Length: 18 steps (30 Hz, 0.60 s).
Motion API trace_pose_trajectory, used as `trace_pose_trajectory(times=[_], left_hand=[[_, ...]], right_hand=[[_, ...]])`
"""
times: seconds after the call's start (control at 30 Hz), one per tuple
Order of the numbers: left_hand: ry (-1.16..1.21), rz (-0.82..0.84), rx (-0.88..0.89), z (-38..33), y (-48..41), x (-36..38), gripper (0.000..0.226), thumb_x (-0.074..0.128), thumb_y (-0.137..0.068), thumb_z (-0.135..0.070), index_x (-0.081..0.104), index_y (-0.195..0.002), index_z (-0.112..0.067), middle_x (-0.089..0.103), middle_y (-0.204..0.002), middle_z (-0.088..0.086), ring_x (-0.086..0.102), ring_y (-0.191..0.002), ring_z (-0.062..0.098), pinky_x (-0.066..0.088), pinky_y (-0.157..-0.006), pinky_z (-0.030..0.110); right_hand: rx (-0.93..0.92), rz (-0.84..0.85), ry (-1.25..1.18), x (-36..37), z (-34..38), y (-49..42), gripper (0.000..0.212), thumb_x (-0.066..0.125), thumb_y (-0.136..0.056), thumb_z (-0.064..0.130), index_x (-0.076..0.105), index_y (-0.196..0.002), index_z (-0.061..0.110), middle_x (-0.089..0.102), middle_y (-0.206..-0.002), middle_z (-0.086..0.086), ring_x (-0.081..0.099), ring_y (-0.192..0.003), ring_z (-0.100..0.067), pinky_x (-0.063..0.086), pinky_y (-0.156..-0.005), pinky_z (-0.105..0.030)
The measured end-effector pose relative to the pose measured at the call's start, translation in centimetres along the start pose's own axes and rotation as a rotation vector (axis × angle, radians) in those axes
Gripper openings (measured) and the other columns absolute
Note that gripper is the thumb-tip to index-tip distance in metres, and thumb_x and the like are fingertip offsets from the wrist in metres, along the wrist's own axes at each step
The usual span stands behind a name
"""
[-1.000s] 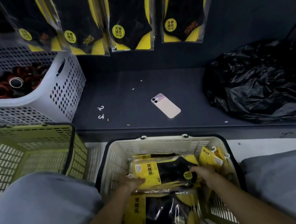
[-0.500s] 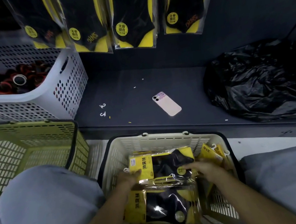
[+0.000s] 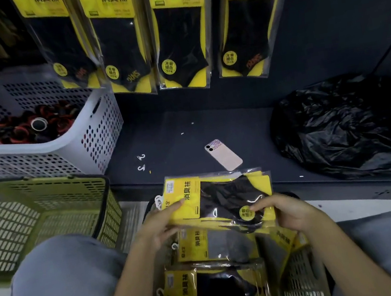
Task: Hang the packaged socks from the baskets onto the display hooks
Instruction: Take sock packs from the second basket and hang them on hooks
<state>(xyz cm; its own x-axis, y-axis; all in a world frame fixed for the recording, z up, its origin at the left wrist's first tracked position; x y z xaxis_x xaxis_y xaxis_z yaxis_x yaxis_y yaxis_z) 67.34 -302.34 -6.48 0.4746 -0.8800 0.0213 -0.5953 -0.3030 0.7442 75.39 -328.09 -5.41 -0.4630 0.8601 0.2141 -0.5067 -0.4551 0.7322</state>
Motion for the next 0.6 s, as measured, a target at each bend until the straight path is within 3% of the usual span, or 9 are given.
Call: trace_pose_trajectory(times=[0.1,0.17,0.23,0.37,0.5,0.6], left_hand=[[0.245,0.066,0.183,-4.2,1.9,0.7,0.061,0.076,-0.071,-0.026,0.054,-0.124,-0.006,0.062,-0.114,0.006,0.064,-0.09,0.015,0.057,-0.065,0.017],[0.378,0.141,0.349,-8.0,3.4,1.8,0.039,0.069,-0.08,-0.023,0.06,-0.115,-0.008,0.07,-0.107,0.001,0.068,-0.095,0.01,0.054,-0.085,0.021],[0.383,0.274,0.465,-11.3,5.3,4.5,0.028,0.065,-0.084,-0.024,0.061,-0.11,-0.015,0.073,-0.105,-0.004,0.068,-0.096,0.005,0.055,-0.084,0.021],[0.225,0.396,0.592,-15.0,8.3,9.8,0.048,0.069,-0.076,-0.035,0.058,-0.121,-0.023,0.069,-0.113,-0.009,0.065,-0.098,0.009,0.053,-0.086,0.03],[0.153,0.241,0.749,-18.6,9.8,9.5,0.029,0.067,-0.083,-0.033,0.062,-0.112,-0.033,0.069,-0.114,-0.014,0.062,-0.11,0.007,0.047,-0.099,0.04],[0.005,0.197,0.856,-21.0,10.8,9.6,0.024,0.068,-0.085,-0.031,0.064,-0.108,-0.035,0.069,-0.111,-0.015,0.062,-0.107,0.002,0.047,-0.098,0.03]], right_hand=[[-0.142,0.02,-0.117,0.1,3.1,1.7,0.034,0.072,-0.063,0.004,0.073,-0.097,0.002,0.074,-0.096,-0.014,0.072,-0.08,-0.023,0.058,-0.061,-0.029],[-0.243,0.035,-0.22,0.7,5.3,2.7,0.028,0.069,-0.066,0.004,0.075,-0.093,0.003,0.074,-0.095,-0.013,0.073,-0.08,-0.023,0.058,-0.06,-0.031],[-0.342,0.043,-0.295,1.5,7.4,3.4,0.028,0.067,-0.067,0.005,0.075,-0.094,0.004,0.075,-0.094,-0.011,0.073,-0.08,-0.022,0.059,-0.061,-0.032],[-0.514,0.075,-0.291,3.1,10.7,4.8,0.056,0.07,-0.069,0.006,0.058,-0.122,-0.001,0.07,-0.109,-0.017,0.069,-0.099,-0.027,0.058,-0.078,-0.034],[-0.69,-0.216,-0.098,0.6,14.7,7.2,0.082,0.076,-0.068,0.02,0.036,-0.14,0.02,0.058,-0.129,-0.001,0.057,-0.118,-0.017,0.044,-0.098,-0.03],[-0.926,-0.38,0.047,-0.2,19.7,10.7,0.081,0.07,-0.071,0.037,0.032,-0.143,0.027,0.041,-0.144,0.007,0.039,-0.132,-0.007,0.033,-0.109,-0.028]])
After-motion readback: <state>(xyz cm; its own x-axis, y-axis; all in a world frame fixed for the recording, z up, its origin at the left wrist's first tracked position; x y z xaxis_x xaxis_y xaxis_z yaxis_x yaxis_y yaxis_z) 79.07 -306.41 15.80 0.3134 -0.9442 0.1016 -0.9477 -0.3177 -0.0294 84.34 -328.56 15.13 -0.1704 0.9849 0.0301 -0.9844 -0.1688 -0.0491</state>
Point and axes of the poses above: each hand's wrist, its own y-axis away from the middle knuckle, its own x-axis out of the palm, z = x × y, the point moved 9 cm from there along -y, towards the middle knuckle
